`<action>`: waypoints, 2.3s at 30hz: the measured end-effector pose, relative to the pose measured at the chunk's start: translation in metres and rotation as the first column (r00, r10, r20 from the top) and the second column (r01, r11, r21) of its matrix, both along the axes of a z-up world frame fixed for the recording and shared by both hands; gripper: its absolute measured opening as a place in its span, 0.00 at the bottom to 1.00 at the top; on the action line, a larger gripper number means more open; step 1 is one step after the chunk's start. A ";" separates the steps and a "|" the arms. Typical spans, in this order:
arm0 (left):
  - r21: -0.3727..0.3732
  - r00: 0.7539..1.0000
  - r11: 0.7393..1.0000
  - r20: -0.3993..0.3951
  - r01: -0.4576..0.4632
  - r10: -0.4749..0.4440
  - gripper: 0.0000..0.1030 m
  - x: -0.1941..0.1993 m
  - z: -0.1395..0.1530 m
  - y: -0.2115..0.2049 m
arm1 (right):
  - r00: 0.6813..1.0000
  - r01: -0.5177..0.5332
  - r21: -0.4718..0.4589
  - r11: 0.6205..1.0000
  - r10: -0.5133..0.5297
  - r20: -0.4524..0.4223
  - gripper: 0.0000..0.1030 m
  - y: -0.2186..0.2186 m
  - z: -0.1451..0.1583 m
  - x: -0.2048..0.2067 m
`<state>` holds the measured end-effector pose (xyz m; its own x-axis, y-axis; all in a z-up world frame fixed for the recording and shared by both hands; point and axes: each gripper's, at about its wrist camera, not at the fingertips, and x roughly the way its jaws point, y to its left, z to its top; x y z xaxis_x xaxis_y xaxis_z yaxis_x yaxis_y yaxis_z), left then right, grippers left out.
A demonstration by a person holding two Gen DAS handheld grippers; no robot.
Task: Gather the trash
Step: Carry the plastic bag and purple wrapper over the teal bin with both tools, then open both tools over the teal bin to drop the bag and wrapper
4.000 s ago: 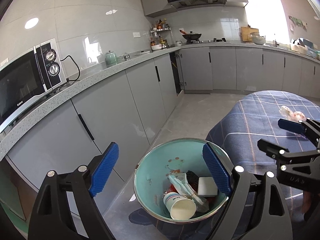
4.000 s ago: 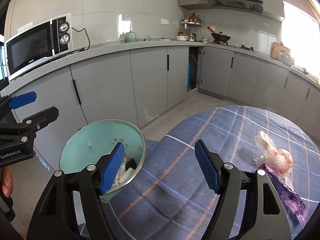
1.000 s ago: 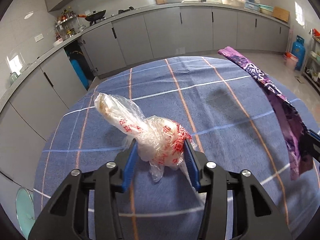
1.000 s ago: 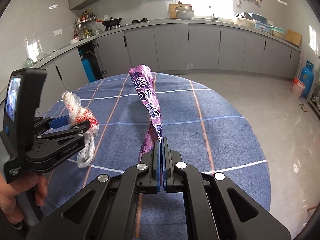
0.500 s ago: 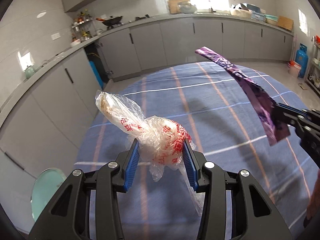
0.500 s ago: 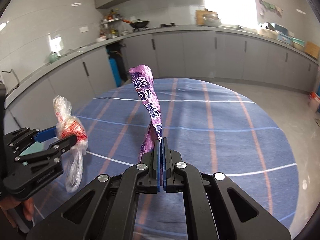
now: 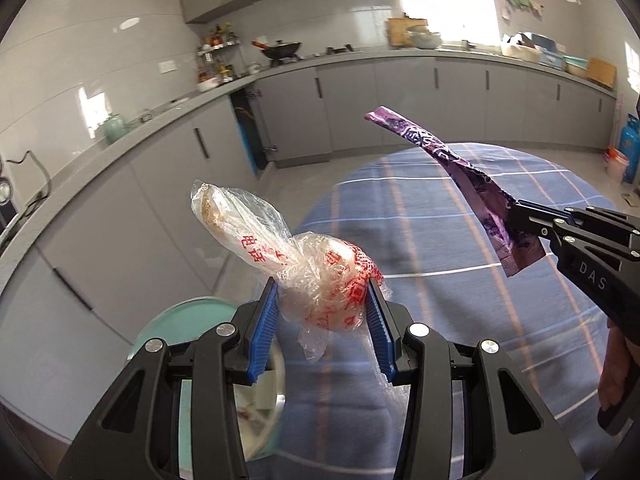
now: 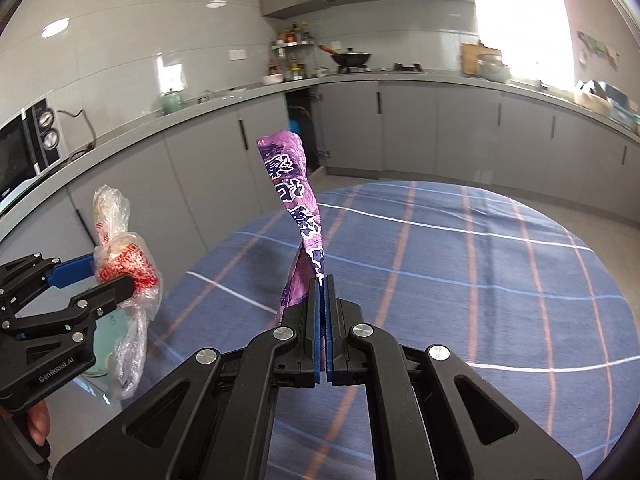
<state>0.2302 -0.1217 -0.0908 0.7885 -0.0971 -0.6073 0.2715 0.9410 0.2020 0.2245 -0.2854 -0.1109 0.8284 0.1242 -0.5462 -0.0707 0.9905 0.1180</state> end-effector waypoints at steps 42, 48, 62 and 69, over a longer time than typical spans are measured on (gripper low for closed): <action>-0.026 0.960 0.962 0.059 -0.272 0.273 0.42 -0.015 0.010 0.162 | 0.951 -0.308 -0.108 0.945 0.310 0.002 0.03 0.164 0.002 0.015; -0.026 0.958 0.960 0.059 -0.278 0.279 0.42 -0.019 0.009 0.168 | 0.942 -0.334 -0.118 0.935 0.336 0.000 0.03 0.175 0.002 0.017; -0.038 0.953 0.955 0.056 -0.296 0.297 0.42 -0.021 0.011 0.176 | 0.922 -0.386 -0.126 0.914 0.388 -0.011 0.03 0.196 -0.001 0.024; -0.045 0.952 0.953 0.049 -0.300 0.303 0.44 -0.018 0.008 0.179 | 0.912 -0.408 -0.135 0.903 0.409 -0.018 0.04 0.204 -0.003 0.026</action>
